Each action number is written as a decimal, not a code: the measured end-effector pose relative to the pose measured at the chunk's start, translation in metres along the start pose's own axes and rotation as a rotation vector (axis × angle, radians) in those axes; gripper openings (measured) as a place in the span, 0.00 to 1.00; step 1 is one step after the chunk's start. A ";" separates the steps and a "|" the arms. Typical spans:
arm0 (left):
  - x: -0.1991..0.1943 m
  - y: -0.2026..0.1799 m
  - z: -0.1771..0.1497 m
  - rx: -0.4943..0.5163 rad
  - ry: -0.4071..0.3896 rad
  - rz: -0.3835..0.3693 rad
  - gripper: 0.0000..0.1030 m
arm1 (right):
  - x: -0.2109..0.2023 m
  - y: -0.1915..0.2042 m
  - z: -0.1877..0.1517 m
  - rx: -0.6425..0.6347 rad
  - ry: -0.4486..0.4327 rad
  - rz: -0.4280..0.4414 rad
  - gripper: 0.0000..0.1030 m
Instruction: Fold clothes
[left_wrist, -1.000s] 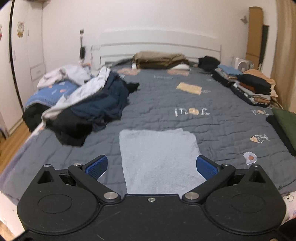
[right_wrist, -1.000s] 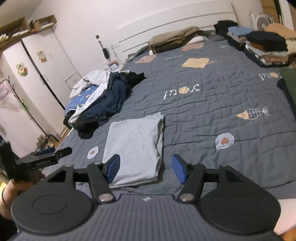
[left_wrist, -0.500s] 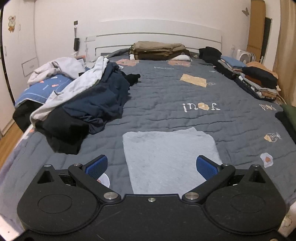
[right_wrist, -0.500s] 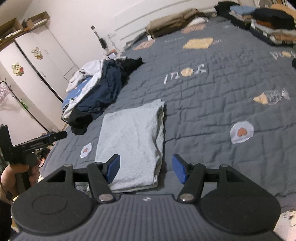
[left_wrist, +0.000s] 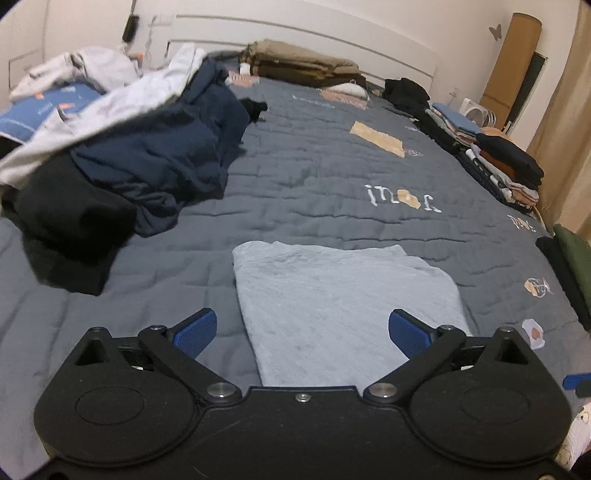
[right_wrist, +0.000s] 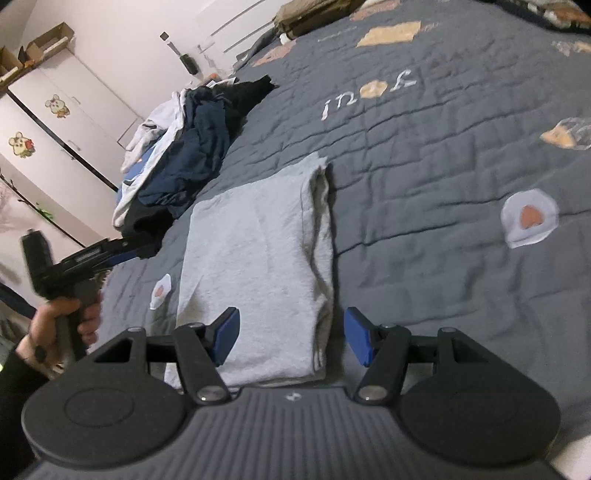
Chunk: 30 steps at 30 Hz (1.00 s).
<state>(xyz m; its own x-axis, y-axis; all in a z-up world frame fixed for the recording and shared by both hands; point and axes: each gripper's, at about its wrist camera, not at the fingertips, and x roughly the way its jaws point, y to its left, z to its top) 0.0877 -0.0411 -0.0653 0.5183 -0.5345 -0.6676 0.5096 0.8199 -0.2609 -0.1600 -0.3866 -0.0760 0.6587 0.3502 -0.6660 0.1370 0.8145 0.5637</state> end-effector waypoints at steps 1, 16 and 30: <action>0.007 0.007 0.002 -0.012 0.007 -0.011 0.91 | 0.005 -0.002 -0.001 0.006 0.011 0.016 0.60; 0.105 0.070 0.007 -0.152 0.113 -0.196 0.67 | 0.055 -0.031 -0.007 0.097 0.106 0.055 0.60; 0.138 0.075 0.010 -0.162 0.145 -0.375 0.70 | 0.081 -0.075 -0.005 0.251 0.145 0.215 0.86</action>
<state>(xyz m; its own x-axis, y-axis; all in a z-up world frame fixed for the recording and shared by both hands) 0.2039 -0.0550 -0.1700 0.2098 -0.7769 -0.5936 0.5238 0.6020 -0.6027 -0.1207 -0.4165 -0.1747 0.5828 0.5781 -0.5711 0.1954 0.5825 0.7890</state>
